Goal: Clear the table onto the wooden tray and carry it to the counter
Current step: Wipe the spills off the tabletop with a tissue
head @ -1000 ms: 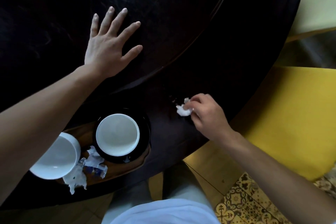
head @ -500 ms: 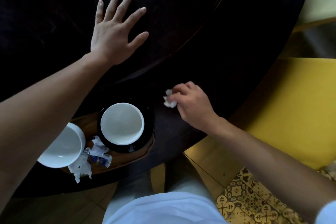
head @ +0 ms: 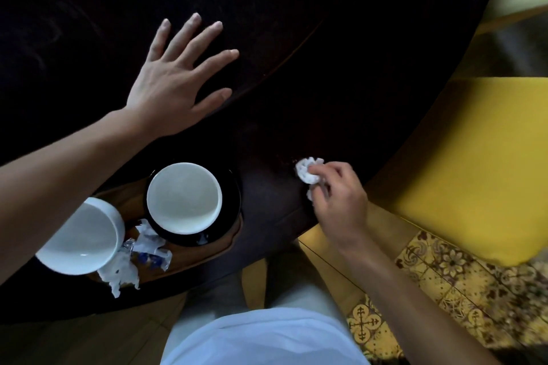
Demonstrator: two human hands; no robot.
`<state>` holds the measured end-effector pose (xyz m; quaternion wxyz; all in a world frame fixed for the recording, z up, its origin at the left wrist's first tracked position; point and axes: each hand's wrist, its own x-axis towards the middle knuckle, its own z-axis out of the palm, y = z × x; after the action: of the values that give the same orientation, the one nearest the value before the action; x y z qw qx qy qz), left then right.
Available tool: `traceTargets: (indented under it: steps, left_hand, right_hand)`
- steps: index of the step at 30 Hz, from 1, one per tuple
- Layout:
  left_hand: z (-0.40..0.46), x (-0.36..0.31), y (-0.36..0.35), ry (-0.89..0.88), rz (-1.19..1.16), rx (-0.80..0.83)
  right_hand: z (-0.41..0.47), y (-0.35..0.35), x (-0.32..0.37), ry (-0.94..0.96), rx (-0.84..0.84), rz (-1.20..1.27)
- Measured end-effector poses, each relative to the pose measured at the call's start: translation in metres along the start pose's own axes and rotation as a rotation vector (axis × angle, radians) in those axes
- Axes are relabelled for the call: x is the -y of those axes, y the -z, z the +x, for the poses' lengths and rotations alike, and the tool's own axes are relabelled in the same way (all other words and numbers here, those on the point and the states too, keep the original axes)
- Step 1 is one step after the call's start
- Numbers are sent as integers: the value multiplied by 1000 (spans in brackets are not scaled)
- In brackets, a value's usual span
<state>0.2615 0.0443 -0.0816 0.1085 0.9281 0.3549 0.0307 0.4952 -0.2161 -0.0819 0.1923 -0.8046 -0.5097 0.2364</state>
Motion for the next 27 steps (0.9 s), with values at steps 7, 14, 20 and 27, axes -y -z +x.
traceTargets:
  steps: [7,14,20,27]
  left_hand:
    - [5,-6,-1,17,-38,-32]
    - [9,-9,-5,33,-55,-36]
    - [11,-10,-5,40,-63,-46]
    - [13,-11,-6,40,-66,-63]
  right_hand:
    - [0,-23,27,317,129,-71]
    - [56,21,-14,91,-132,-36]
    - [57,18,-27,-41,-155,-114]
    - [9,-9,14,157,79,-28]
